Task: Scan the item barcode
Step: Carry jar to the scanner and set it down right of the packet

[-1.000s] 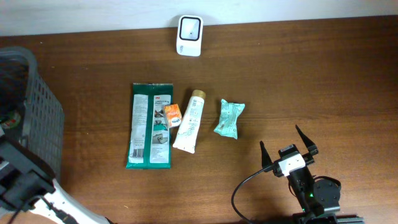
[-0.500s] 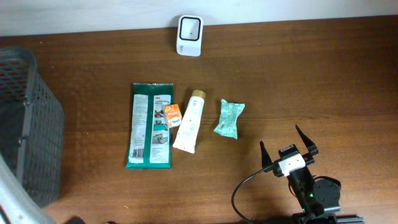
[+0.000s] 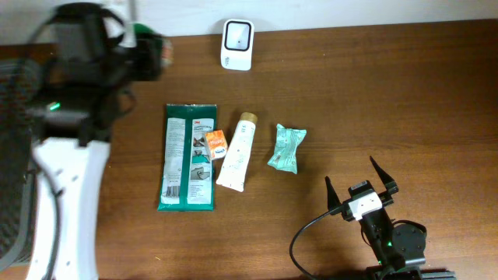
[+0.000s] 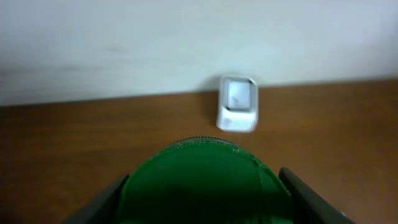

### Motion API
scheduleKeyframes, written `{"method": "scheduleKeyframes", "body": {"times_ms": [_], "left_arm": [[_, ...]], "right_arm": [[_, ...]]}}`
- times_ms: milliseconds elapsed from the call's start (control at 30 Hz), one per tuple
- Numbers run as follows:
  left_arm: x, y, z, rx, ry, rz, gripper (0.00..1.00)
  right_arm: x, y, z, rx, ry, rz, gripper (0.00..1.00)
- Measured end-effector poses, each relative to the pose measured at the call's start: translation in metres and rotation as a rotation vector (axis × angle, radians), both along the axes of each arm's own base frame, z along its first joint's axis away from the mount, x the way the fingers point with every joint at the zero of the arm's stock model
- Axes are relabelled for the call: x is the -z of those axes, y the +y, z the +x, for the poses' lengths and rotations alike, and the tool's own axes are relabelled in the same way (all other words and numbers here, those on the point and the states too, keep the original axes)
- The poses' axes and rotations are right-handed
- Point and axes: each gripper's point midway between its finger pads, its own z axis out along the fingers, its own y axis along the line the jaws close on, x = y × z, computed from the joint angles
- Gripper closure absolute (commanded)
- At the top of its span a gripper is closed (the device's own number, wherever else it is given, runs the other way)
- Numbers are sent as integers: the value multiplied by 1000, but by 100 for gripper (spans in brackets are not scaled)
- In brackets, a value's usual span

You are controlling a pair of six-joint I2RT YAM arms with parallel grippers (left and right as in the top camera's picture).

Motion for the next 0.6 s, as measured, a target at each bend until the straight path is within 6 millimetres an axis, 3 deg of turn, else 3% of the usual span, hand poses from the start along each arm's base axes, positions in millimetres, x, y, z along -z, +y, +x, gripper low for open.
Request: {"method": "scheduleKeyframes", "body": {"times_ms": [167, 233, 333, 400, 500, 600], "left_arm": [[62, -79, 14, 161, 139, 34, 66], [98, -119, 15, 236, 211, 59, 66], [125, -160, 19, 306, 232, 74, 66], [154, -193, 15, 367, 269, 95, 67], [172, -228, 11, 425, 266, 103, 66], [198, -265, -6, 496, 297, 125, 66]], "right_arm": [[0, 0, 0, 0, 0, 0, 2], [0, 0, 0, 0, 0, 0, 1], [0, 0, 0, 0, 0, 0, 2], [0, 0, 0, 1, 0, 0, 2], [0, 0, 0, 1, 0, 0, 1], [0, 0, 0, 0, 0, 0, 2]]}}
